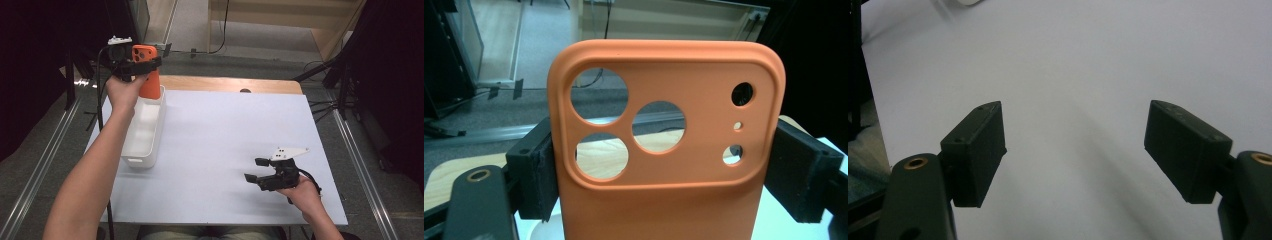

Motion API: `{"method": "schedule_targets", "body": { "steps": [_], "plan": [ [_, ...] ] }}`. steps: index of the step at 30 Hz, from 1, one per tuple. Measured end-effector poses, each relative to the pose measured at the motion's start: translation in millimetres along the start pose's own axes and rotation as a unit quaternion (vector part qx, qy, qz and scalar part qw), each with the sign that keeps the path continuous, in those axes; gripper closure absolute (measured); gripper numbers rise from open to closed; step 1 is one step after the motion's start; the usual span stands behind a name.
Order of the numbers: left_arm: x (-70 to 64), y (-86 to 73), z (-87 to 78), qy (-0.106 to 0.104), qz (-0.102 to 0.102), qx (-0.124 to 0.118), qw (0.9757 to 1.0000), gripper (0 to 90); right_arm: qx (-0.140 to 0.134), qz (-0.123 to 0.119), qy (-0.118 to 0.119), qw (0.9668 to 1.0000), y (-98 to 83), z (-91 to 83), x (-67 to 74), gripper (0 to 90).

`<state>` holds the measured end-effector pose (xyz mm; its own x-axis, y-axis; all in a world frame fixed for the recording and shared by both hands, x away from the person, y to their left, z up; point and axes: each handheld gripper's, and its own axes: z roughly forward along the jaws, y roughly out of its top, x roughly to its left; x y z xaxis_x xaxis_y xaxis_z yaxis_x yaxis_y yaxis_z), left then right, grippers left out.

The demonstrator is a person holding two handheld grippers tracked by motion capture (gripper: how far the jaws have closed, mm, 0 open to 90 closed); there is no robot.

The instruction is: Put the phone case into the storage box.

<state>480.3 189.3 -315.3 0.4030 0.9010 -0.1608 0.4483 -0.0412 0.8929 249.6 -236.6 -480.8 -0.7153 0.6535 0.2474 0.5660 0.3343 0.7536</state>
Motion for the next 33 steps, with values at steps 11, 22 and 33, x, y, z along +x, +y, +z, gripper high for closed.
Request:
{"method": "schedule_targets", "body": {
  "steps": [11, 22, 33],
  "plan": [
    [9.6, 1.6, 15.0, 0.024, -0.006, 0.004, 0.9997, 15.2, 0.001, -0.002, 0.004, 1.0, 0.4, 0.8, 0.6, 23.4],
    [16.7, -3.4, 29.4, 0.041, -0.012, 0.001, 0.9991, 15.2, 0.001, -0.001, 0.006, 1.0, 0.6, 0.8, 0.6, 23.4],
    [23.8, -14.9, 47.6, 0.067, -0.015, 0.008, 0.9976, 15.2, -0.006, 0.001, 0.006, 1.0, 0.7, -1.0, 1.2, 23.3]
  ]
}}
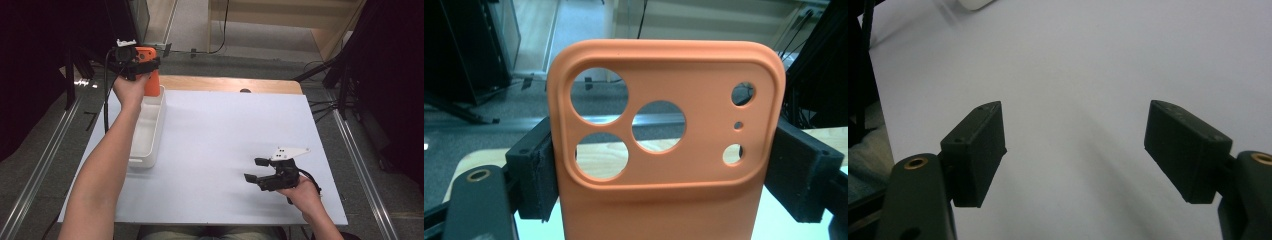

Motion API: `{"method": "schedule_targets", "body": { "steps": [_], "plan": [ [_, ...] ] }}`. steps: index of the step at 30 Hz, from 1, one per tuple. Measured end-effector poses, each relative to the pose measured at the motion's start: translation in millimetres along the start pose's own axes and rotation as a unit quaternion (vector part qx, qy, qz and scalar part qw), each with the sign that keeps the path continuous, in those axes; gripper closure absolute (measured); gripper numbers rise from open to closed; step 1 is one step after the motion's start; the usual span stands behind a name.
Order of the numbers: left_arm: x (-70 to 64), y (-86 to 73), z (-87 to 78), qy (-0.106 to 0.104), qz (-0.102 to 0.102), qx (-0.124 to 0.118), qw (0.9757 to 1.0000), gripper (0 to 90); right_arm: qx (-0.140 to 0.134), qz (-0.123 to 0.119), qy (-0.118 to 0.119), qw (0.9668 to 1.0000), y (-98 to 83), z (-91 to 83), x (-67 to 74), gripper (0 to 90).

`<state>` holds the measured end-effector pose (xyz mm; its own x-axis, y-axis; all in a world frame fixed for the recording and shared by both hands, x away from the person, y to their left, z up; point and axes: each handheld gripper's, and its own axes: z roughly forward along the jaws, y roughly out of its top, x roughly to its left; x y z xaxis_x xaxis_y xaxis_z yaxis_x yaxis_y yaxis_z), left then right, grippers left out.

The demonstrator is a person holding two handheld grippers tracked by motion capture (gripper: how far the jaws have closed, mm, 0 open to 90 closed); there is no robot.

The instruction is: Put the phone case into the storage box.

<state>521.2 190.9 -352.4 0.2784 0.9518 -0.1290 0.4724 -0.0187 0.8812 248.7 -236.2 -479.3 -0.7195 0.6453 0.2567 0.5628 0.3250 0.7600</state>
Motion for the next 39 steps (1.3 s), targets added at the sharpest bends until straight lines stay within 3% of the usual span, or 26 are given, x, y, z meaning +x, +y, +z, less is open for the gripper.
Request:
{"method": "schedule_targets", "body": {
  "steps": [8, 13, 27, 39],
  "plan": [
    [7.1, -10.5, 9.1, 0.011, -0.004, 0.006, 0.9999, 15.2, -0.001, 0.001, 0.0, 1.0, -0.6, -0.3, -1.3, 23.4],
    [10.7, -17.9, 12.2, 0.003, -0.013, 0.006, 0.9999, 15.2, -0.002, 0.001, 0.001, 1.0, -0.4, 0.3, -1.1, 23.4],
    [10.4, -33.9, 21.3, 0.016, 0.008, 0.029, 0.9994, 15.1, -0.001, 0.0, 0.002, 1.0, 0.3, 0.8, 0.0, 23.4],
    [9.1, -48.2, 29.9, 0.019, 0.006, 0.043, 0.9989, 14.9, -0.001, 0.0, 0.003, 1.0, 0.4, 1.5, 0.3, 23.4]
  ]
}}
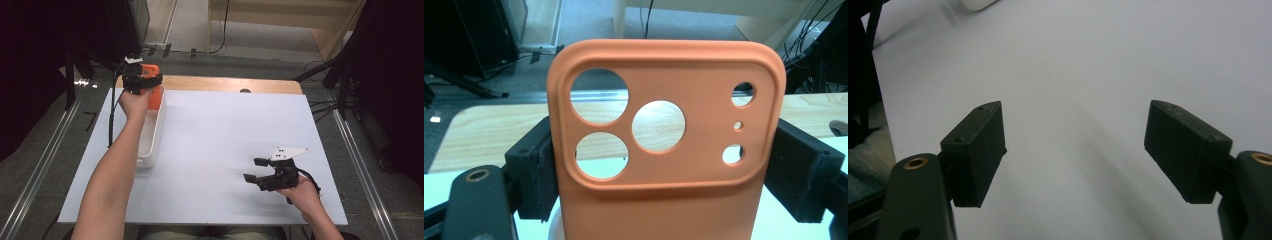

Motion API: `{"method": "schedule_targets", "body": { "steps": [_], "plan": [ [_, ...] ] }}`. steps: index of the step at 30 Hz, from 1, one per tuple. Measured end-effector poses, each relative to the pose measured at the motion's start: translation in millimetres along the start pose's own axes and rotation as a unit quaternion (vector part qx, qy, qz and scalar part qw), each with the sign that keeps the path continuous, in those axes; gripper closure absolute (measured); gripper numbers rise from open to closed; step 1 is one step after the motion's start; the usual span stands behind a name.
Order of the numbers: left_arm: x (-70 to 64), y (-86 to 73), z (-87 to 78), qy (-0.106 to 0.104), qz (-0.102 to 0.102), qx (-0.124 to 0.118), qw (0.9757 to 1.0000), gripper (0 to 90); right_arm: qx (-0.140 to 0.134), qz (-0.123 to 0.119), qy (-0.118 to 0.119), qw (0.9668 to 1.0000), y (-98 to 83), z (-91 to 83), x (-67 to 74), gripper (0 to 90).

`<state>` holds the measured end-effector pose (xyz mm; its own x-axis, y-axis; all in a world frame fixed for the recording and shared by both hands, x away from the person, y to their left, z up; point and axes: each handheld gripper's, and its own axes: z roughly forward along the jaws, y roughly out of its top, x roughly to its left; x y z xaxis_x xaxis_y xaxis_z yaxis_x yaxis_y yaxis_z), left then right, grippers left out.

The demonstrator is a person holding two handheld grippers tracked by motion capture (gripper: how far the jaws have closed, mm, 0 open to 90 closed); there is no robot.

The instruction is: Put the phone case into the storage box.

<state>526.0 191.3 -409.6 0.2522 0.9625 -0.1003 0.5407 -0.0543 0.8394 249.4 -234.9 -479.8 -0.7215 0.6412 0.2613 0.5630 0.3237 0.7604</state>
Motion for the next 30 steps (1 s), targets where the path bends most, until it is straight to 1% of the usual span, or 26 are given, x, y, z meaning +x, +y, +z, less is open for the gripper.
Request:
{"method": "schedule_targets", "body": {
  "steps": [4, 5, 6, 12, 16, 18, 21, 23, 25, 26, 28, 30],
  "plan": [
    [-0.9, -3.4, 2.6, 0.004, 0.004, 0.007, 1.0, 14.8, 0.002, 0.0, 0.003, 1.0, 0.2, 0.3, 0.2, 23.4],
    [-2.4, -4.4, 3.1, 0.008, 0.011, 0.009, 0.9999, 14.8, 0.002, -0.001, 0.003, 1.0, 0.2, 0.3, 0.2, 23.4],
    [-2.7, -4.3, 2.8, 0.007, 0.015, 0.009, 0.9998, 14.8, 0.002, 0.0, 0.003, 1.0, 0.3, 0.3, 0.2, 23.4],
    [-5.2, -6.3, 5.6, 0.006, 0.007, 0.01, 0.9999, 14.7, 0.0, 0.0, 0.001, 1.0, 0.4, 0.3, -0.1, 23.4],
    [-6.4, -9.6, 7.7, 0.011, 0.007, 0.017, 0.9998, 14.6, -0.001, 0.0, 0.001, 1.0, 0.4, 0.2, -0.1, 23.4],
    [-6.4, -11.9, 9.0, 0.018, 0.005, 0.018, 0.9997, 14.5, -0.001, 0.001, 0.002, 1.0, 0.4, 0.3, 0.0, 23.4],
    [-5.4, -13.0, 9.0, 0.02, 0.002, 0.02, 0.9996, 14.3, 0.0, 0.0, 0.002, 1.0, 0.5, 0.3, -0.1, 23.4],
    [-5.7, -13.0, 9.1, 0.019, 0.005, 0.02, 0.9996, 13.9, -0.003, 0.001, 0.001, 1.0, 0.5, 0.2, 0.1, 23.4],
    [-5.7, -12.2, 8.3, 0.015, -0.001, 0.018, 0.9997, 12.3, -0.003, 0.002, 0.002, 1.0, 0.5, 0.1, 0.0, 23.3],
    [-6.2, -11.7, 7.7, 0.021, 0.001, 0.016, 0.9997, 12.0, -0.002, 0.002, 0.003, 1.0, 0.6, -0.1, -0.2, 23.4],
    [-7.7, -10.5, 6.1, 0.024, 0.007, 0.006, 0.9997, 8.0, -0.003, 0.001, 0.002, 1.0, 0.5, 0.2, 0.0, 23.4],
    [-9.4, -9.3, 4.6, 0.032, 0.012, -0.004, 0.9994, 8.0, -0.003, 0.002, 0.003, 1.0, 0.6, 0.2, 0.4, 23.4]
  ]
}}
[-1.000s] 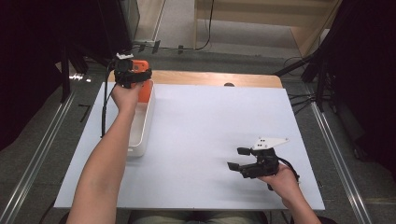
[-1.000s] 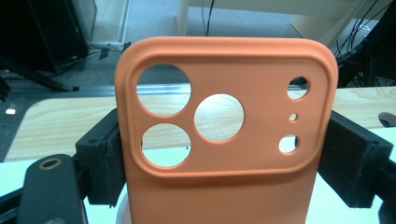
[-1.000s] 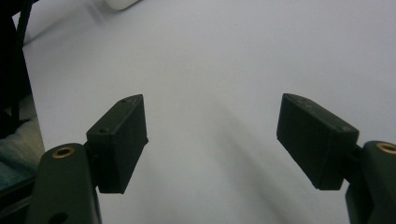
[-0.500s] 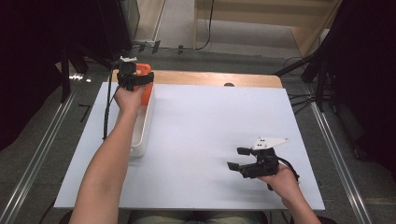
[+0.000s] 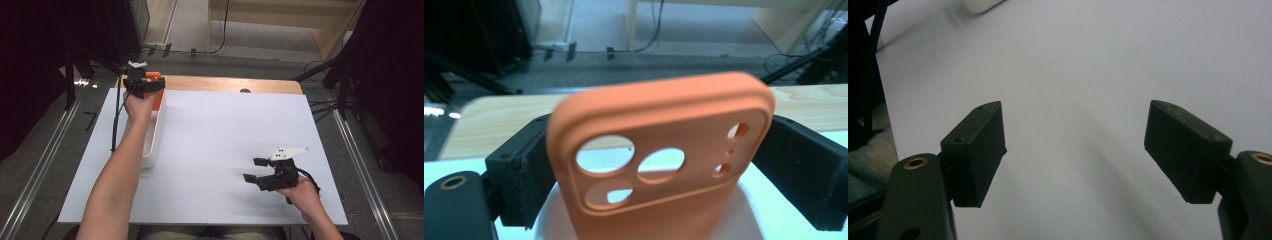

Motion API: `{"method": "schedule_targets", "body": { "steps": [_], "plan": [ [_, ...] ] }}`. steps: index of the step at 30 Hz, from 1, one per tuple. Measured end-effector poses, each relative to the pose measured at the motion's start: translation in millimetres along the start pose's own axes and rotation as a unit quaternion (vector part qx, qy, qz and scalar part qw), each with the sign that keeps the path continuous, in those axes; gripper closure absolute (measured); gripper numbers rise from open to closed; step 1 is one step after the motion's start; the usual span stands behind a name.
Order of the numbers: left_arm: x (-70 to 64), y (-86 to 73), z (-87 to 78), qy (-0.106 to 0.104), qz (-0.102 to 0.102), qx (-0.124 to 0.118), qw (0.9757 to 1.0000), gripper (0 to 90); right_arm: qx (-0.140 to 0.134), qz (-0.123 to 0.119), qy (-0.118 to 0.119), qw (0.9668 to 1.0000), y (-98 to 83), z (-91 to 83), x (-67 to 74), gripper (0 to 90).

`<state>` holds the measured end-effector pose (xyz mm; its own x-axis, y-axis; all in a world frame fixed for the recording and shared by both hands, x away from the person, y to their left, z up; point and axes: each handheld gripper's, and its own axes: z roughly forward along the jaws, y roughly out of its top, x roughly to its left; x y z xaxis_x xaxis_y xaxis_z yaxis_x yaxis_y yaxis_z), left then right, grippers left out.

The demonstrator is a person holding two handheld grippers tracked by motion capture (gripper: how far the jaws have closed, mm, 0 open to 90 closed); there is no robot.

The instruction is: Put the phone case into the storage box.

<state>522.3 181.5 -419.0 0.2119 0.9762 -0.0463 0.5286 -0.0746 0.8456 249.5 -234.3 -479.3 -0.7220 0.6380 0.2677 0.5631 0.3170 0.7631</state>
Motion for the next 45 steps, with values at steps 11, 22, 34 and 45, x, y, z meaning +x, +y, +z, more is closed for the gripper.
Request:
{"method": "schedule_targets", "body": {
  "steps": [11, 22, 34, 45],
  "plan": [
    [8.2, 5.3, -3.0, -0.002, -0.019, 0.004, 0.9998, 3.5, 0.004, 0.001, 0.003, 1.0, 0.1, 0.4, 0.2, 23.4],
    [12.1, 9.7, -5.4, -0.007, -0.023, 0.0, 0.9997, 3.5, 0.003, 0.001, 0.003, 1.0, 0.1, 0.6, 0.5, 23.4],
    [15.1, 15.8, -16.2, -0.027, -0.033, 0.005, 0.9991, 3.6, 0.002, 0.0, 0.002, 1.0, 0.2, 0.5, -0.2, 23.4],
    [16.0, 19.9, -30.9, -0.052, -0.021, 0.018, 0.9982, 3.5, 0.003, 0.0, 0.0, 1.0, 0.3, 0.6, -0.1, 23.4]
  ]
}}
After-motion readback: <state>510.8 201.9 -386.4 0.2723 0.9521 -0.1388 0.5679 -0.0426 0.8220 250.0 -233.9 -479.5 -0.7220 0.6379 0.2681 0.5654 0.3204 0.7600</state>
